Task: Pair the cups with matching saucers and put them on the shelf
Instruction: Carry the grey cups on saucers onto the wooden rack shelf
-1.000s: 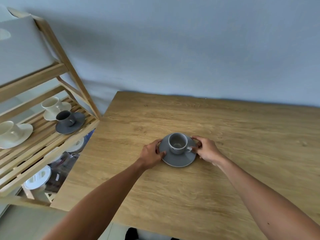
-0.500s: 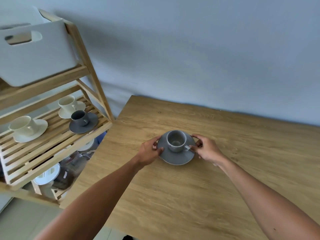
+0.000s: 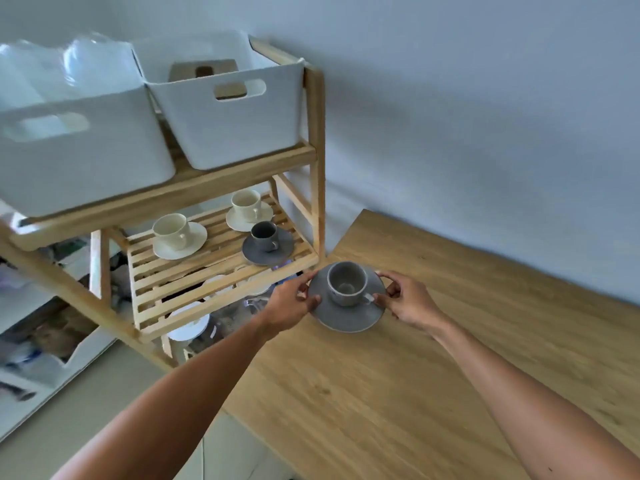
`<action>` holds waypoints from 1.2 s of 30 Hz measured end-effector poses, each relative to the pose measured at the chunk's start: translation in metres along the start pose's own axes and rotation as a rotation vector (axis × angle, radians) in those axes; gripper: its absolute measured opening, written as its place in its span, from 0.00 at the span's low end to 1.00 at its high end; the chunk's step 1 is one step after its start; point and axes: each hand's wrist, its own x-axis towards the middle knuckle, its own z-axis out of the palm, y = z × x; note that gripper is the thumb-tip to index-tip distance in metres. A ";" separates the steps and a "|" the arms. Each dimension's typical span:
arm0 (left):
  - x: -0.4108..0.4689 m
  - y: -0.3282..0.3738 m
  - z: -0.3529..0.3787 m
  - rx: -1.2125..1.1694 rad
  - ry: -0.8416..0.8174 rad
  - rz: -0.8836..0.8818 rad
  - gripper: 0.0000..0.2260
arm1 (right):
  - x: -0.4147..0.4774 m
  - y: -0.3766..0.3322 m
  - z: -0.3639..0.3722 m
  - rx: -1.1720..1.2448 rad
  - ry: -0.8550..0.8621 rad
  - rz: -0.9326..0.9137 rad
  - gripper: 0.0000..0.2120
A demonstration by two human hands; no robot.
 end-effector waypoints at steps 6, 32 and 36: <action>-0.011 -0.047 -0.077 0.014 0.120 -0.063 0.24 | 0.051 -0.051 0.075 -0.030 -0.115 -0.102 0.27; 0.030 -0.224 -0.212 0.165 0.354 -0.355 0.25 | 0.216 -0.135 0.300 -0.254 -0.353 -0.247 0.29; 0.036 -0.231 -0.213 0.170 0.319 -0.354 0.24 | 0.226 -0.129 0.307 -0.248 -0.359 -0.230 0.29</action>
